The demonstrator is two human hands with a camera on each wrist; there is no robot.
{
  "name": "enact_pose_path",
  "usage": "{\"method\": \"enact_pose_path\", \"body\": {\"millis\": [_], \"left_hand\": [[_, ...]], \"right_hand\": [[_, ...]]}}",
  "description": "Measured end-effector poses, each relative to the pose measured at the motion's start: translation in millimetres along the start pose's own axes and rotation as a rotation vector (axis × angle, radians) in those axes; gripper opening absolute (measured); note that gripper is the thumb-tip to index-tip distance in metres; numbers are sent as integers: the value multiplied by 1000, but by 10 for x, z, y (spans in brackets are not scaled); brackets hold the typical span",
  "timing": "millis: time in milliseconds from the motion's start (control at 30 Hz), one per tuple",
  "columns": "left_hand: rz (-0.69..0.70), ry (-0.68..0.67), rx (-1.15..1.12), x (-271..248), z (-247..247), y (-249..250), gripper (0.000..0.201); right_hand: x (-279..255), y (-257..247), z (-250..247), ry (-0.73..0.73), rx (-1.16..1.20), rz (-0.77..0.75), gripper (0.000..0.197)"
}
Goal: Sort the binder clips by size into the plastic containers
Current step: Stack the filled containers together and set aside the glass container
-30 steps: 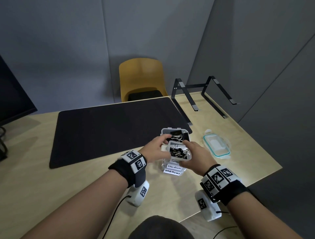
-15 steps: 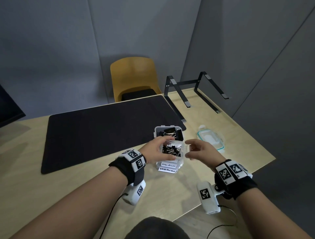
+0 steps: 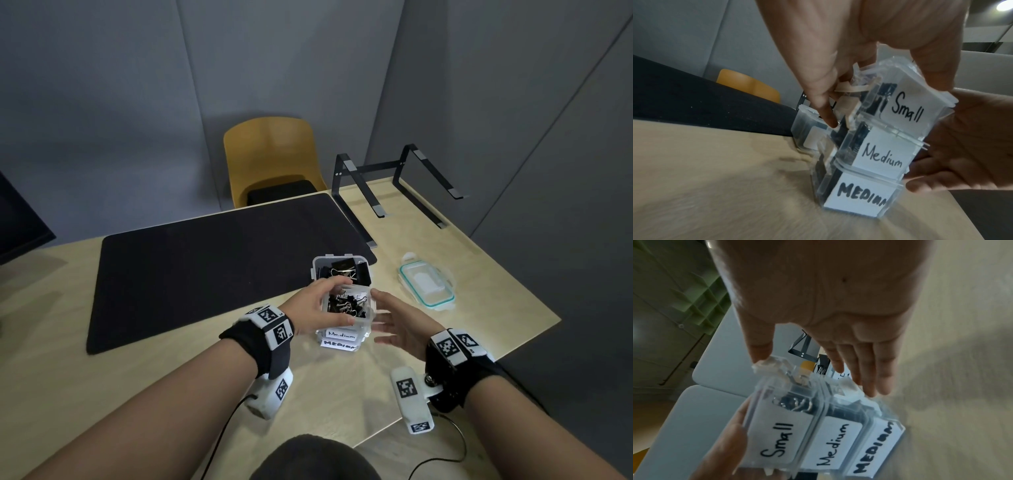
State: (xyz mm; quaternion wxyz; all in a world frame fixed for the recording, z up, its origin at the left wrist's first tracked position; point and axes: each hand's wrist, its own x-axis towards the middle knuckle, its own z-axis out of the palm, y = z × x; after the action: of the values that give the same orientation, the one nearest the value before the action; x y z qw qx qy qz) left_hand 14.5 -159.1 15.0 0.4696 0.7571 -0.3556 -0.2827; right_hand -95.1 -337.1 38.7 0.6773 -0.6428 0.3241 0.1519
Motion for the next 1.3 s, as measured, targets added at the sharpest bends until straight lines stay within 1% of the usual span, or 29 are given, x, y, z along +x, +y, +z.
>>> {"method": "enact_pose_path", "body": {"millis": [33, 100, 167, 267, 400, 467, 533, 633, 700, 767, 833, 900, 1033, 1100, 1200, 1300], "left_hand": [[1, 3, -2, -1, 3, -1, 62], [3, 4, 3, 0, 5, 0, 62], [5, 3, 4, -2, 3, -1, 62], [14, 7, -6, 2, 12, -1, 62], [18, 16, 6, 13, 11, -9, 62], [10, 14, -7, 18, 0, -12, 62], [6, 5, -23, 16, 0, -11, 62], [16, -8, -11, 7, 6, 34, 64], [20, 1, -17, -1, 1, 43, 64], [12, 1, -17, -3, -5, 35, 65], [6, 0, -21, -5, -1, 35, 64], [9, 6, -24, -6, 8, 43, 64], [16, 18, -24, 0, 11, 56, 65], [19, 21, -23, -4, 14, 56, 65], [22, 22, -28, -6, 21, 55, 64], [15, 14, -33, -6, 25, 46, 65]], "right_hand": [[-13, 8, 16, -27, 27, 7, 56], [-35, -2, 22, -26, 70, -11, 40], [-69, -53, 27, -8, 79, -50, 32], [-89, -112, 24, 14, 70, -75, 31], [-110, -174, -44, 5, 72, -68, 38], [-104, -179, -73, 31, 105, -49, 31], [-86, -119, -47, 67, 68, -16, 22], [-78, 62, 18, 32, 64, 30, 21], [-75, 83, 20, 18, 105, 24, 18], [-65, 44, 10, 21, 100, 18, 21], [-53, -3, 33, 46, 70, 27, 26], [-45, -47, 58, 93, 36, 27, 28], [-59, -130, 27, 202, 40, -36, 13], [-85, -166, -4, 179, 52, -59, 11], [-126, -205, -28, 128, 72, -47, 7], [-133, -227, -36, 113, 115, -46, 6]]}}
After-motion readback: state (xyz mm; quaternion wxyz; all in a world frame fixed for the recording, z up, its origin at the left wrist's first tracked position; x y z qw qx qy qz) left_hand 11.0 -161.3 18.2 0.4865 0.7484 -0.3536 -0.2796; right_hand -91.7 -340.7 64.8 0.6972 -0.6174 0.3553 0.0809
